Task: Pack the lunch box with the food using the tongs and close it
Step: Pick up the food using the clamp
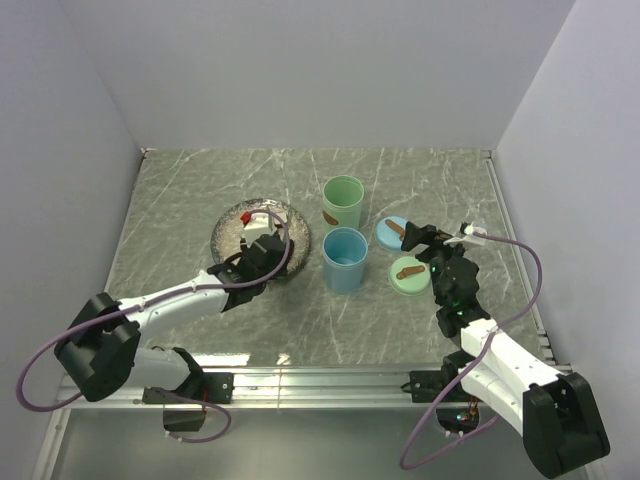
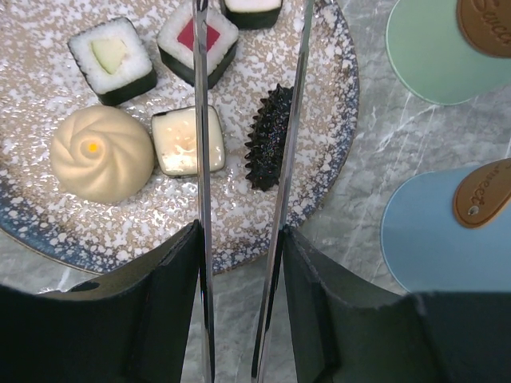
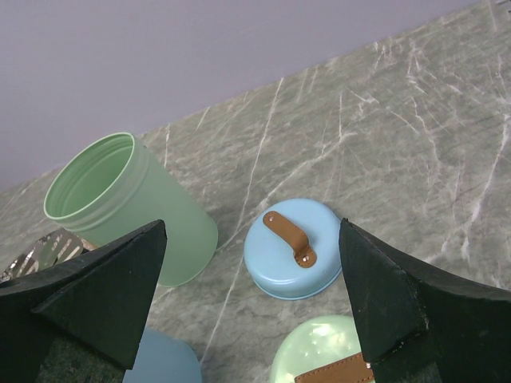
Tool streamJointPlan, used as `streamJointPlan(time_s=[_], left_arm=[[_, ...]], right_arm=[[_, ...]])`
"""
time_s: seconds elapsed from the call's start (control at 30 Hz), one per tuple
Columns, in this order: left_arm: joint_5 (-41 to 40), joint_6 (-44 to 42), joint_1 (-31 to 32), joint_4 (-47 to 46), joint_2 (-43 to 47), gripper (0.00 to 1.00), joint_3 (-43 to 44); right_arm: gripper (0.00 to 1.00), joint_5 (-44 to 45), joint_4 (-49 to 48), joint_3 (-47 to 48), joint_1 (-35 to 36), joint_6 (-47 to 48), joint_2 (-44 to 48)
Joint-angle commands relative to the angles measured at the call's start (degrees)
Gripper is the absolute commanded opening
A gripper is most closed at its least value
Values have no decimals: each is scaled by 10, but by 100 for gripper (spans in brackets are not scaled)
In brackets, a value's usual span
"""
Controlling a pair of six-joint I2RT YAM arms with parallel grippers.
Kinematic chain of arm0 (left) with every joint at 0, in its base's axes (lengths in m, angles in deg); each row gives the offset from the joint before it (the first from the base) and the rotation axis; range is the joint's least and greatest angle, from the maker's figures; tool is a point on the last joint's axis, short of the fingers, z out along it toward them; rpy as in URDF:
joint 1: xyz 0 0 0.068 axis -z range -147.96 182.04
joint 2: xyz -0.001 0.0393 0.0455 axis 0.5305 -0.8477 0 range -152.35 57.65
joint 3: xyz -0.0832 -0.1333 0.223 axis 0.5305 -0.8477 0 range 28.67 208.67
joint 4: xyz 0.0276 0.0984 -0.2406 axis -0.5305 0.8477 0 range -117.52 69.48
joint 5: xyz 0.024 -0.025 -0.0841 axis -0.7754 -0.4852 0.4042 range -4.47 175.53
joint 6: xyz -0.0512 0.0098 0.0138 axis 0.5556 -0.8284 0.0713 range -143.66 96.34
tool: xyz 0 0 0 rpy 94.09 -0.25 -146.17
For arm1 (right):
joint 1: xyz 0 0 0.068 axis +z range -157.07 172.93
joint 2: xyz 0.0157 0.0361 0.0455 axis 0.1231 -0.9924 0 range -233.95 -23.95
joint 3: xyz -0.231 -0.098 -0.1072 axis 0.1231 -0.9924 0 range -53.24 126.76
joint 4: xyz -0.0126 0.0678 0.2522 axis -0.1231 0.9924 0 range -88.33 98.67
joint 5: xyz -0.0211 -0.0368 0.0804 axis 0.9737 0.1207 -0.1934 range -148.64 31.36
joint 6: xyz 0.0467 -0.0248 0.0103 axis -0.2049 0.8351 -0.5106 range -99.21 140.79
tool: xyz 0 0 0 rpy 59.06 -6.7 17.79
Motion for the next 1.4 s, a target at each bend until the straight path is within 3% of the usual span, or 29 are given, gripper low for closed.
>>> streamJointPlan(time_s=[0.0, 0.53, 1.17, 1.37], left_arm=[[24, -13, -5, -35, -12, 49, 9], [33, -18, -7, 8, -7, 43, 46], [48, -25, -14, 64, -73, 44, 104], [43, -24, -15, 64, -64, 34, 103]], right_arm=[[95, 8, -13, 0, 4, 4, 1], [95, 8, -17, -1, 4, 4, 0], [95, 16, -6, -9, 3, 6, 23], [95, 15, -5, -9, 4, 6, 23]])
